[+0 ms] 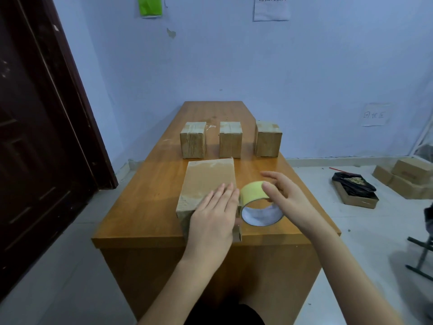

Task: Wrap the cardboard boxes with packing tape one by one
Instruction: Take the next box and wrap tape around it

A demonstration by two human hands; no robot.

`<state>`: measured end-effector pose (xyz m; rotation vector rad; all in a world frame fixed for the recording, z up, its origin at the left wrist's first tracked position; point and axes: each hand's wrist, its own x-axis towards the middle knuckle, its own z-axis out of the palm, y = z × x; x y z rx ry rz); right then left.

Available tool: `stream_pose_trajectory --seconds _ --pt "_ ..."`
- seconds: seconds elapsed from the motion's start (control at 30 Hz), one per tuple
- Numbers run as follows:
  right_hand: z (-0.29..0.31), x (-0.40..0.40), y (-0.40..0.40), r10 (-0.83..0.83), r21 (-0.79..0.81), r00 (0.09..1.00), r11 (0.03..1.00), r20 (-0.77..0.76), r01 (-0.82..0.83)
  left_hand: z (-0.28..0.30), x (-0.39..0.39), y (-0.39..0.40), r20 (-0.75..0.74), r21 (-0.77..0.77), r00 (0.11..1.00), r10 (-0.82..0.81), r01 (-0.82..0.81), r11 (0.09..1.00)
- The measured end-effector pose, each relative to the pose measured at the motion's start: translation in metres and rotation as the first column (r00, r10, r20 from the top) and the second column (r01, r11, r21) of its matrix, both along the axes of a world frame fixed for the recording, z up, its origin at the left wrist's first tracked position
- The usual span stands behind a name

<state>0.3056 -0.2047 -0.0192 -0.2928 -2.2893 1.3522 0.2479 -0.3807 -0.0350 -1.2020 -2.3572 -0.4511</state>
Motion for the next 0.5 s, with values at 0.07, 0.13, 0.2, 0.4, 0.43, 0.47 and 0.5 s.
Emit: stream_pose_trajectory --seconds 0.07,0.13,0.2,0.4,0.43,0.47,0.5 --pt "-0.013 0.010 0.000 -0.025 -0.164 0.989 0.986 -0.146 0.001 0.006 -0.004 -0.003 0.029 0.089 0.999 0.016 -0.018 0.996" --pt "-0.029 0.014 -0.005 -0.043 -0.295 0.974 0.955 -0.222 -0.025 0.014 -0.005 -0.004 0.071 0.207 0.997 0.031 -0.045 0.977" --pt "-0.038 0.011 -0.019 -0.003 -0.376 0.982 0.924 -0.186 -0.069 0.019 -0.003 -0.003 0.103 0.251 0.994 0.031 -0.056 0.966" --pt "-0.018 -0.009 -0.037 -0.135 -0.415 0.990 0.900 0.032 0.136 0.013 0.005 0.000 0.105 0.295 0.994 0.012 -0.043 0.955" --pt "-0.015 -0.010 -0.037 -0.121 -0.388 0.991 0.912 0.054 0.133 0.012 0.005 -0.001 0.102 0.314 0.995 0.014 -0.046 0.948" --pt "-0.014 -0.010 -0.038 -0.101 -0.378 0.993 0.919 0.056 0.114 0.011 0.005 -0.002 0.118 0.322 0.993 0.012 -0.050 0.946" --pt "-0.014 -0.010 -0.038 -0.088 -0.375 0.995 0.922 0.042 0.098 0.011 0.004 -0.002 0.137 0.326 0.991 0.013 -0.057 0.944"
